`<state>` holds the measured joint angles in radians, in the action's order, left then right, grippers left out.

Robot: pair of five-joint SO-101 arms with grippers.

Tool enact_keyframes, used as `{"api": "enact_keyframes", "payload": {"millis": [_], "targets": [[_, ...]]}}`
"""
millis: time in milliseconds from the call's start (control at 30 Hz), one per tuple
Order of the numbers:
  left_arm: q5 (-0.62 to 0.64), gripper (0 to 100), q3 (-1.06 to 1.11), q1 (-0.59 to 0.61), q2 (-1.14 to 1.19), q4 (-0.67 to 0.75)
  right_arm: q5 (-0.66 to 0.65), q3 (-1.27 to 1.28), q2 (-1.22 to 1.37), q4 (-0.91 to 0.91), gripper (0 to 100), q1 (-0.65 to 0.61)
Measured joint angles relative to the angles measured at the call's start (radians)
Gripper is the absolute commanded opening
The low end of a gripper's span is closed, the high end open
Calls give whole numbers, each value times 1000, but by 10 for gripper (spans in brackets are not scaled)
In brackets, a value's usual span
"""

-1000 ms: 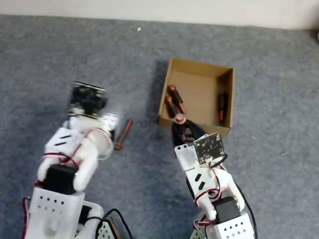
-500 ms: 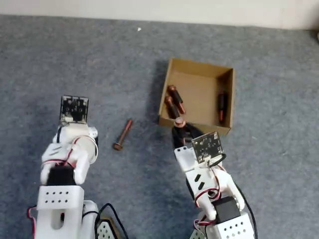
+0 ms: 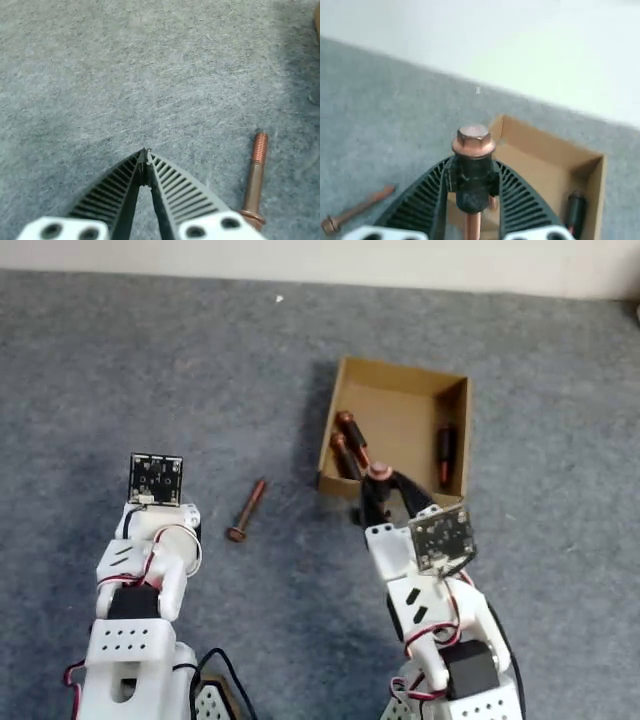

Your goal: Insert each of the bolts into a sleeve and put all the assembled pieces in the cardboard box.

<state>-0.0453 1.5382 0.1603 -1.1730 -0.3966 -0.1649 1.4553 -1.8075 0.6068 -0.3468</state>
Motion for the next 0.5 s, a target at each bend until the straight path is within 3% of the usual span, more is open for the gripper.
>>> {"api": "enact_keyframes", "payload": {"millis": [200,500], "targets": [[0,7,0,20,0,0,-49,-183,264,-34,9,9],[0,7,0,20,0,0,-66,-434,944,-290,6,127]]}}
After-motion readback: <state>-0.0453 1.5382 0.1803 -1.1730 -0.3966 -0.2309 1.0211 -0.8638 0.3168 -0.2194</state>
